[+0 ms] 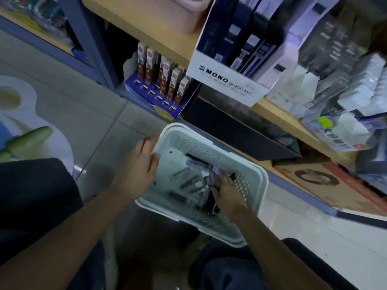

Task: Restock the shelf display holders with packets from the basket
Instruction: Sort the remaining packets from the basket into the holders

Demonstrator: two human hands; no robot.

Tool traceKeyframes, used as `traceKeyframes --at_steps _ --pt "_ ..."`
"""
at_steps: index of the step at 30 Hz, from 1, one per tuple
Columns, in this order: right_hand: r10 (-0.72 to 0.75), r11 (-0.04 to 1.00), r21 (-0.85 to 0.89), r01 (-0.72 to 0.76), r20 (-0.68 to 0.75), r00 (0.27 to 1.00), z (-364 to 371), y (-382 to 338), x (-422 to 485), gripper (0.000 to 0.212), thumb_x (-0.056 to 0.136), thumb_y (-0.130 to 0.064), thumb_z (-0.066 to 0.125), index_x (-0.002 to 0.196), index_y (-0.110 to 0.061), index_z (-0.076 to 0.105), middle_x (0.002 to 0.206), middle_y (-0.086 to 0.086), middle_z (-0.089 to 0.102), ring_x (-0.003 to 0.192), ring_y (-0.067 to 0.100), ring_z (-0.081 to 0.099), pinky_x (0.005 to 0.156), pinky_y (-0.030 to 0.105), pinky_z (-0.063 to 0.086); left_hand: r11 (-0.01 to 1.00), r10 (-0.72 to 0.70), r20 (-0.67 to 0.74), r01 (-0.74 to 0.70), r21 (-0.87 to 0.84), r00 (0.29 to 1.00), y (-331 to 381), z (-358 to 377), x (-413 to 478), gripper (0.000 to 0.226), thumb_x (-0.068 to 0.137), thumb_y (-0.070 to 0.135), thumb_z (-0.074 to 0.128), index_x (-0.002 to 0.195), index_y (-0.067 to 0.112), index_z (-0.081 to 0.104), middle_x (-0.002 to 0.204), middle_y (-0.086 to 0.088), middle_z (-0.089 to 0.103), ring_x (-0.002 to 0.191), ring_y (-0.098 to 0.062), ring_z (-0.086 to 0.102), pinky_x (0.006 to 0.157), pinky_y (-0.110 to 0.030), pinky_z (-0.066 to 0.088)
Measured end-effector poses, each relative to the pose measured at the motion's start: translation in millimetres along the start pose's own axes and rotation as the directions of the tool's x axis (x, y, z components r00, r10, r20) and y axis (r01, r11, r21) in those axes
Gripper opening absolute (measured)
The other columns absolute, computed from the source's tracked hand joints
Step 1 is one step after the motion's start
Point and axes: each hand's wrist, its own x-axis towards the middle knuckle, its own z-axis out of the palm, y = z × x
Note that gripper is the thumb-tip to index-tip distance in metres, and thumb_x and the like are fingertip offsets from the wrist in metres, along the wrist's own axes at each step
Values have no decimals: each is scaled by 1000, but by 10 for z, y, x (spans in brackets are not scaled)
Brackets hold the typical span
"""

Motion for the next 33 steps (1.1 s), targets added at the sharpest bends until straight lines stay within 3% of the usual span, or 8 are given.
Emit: traceKeyframes --at_steps 5,8,12,16,19,22,26,33 --pt "204 971 115 -208 45 978 345 197 178 68 95 -24 53 148 -11 13 147 16 30 122 34 47 96 39 44 992 -53 -48 47 -115 997 23 143 19 41 99 28 34 136 11 38 118 -10 48 100 -19 50 82 -34 40" --pt "187 969 161 -189 24 982 454 189 226 81 89 -22 64 148 -10 12 151 13 17 134 32 31 107 37 32 991 -28 -88 16 -131 996 8 158 19 41 98 26 35 135 10 40 116 -7 49 96 -5 43 80 -20 33" --pt "127 962 240 -130 31 991 582 237 271 82 79 -10 74 143 -7 24 145 13 28 132 29 35 109 32 32 990 -12 -103 -3 -143 995 19 174 17 39 98 21 36 134 7 41 119 -9 48 95 4 37 78 -11 28" --pt "53 940 333 -69 55 997 706 202 307 74 74 2 75 136 -5 36 141 10 37 129 22 39 87 8 40 988 -4 -117 -14 -151 993 12 178 20 40 97 21 37 134 5 41 119 -9 48 95 2 40 77 -10 29" --pt "95 943 313 -117 83 992 781 179 394 74 67 -15 84 126 -4 42 127 7 46 117 19 46 88 15 36 986 -2 -115 -17 -167 993 16 179 8 41 98 22 37 136 7 39 119 0 45 95 3 41 78 -10 31" --pt "86 940 311 -141 186 979 794 76 456 34 80 -9 73 107 -6 52 108 2 51 106 20 49 78 18 41 985 -24 -115 3 -173 993 16 172 3 39 99 19 39 137 10 38 123 -3 48 98 -3 46 77 -12 33" --pt "-19 981 190 -30 250 968 798 35 543 53 79 -29 74 122 -6 54 124 14 55 112 28 52 85 28 39 987 -16 -104 -1 -158 994 22 167 -7 40 99 19 39 138 11 37 123 -3 47 99 -7 47 76 -14 35" --pt "-114 983 169 74 239 964 667 -31 551 46 90 -24 62 126 0 47 123 19 55 110 34 54 92 41 44 991 12 -118 -28 -133 993 5 178 13 38 99 16 40 135 6 39 121 -6 46 95 2 41 74 -1 32"
